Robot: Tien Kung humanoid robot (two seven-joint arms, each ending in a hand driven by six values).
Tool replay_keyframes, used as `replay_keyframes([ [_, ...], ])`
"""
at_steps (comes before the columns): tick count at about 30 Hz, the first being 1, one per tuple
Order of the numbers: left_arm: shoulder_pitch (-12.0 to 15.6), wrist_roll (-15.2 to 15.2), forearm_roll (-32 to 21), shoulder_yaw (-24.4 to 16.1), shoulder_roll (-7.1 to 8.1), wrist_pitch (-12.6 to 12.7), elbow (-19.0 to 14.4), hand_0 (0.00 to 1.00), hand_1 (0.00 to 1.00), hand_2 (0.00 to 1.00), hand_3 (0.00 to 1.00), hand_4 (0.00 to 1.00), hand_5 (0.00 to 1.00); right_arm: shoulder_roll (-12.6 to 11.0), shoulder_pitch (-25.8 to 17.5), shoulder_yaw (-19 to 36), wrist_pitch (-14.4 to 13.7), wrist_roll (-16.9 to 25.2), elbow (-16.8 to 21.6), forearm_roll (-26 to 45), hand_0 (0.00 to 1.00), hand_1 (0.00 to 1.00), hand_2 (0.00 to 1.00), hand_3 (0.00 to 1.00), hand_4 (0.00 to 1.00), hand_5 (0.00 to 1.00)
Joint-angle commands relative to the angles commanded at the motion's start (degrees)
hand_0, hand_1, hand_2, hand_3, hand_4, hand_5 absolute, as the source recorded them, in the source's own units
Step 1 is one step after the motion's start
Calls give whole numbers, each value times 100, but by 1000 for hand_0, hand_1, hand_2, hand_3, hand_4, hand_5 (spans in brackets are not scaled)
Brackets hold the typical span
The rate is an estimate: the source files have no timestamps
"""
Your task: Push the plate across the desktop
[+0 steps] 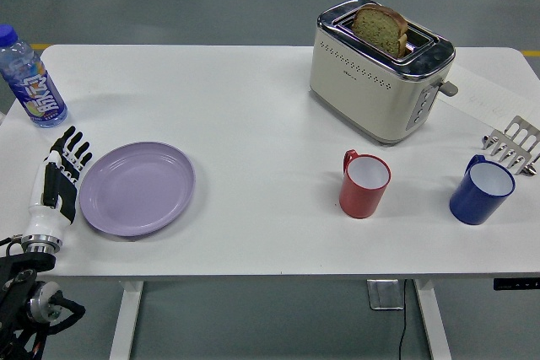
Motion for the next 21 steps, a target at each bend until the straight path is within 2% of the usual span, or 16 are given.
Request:
replay_keyframes([
  [21,-138,-20,-145,231,-85,29,80,890,911,946,933,524,998,5,38,-2,9,-11,0,-55,609,550,648,635,142,372],
])
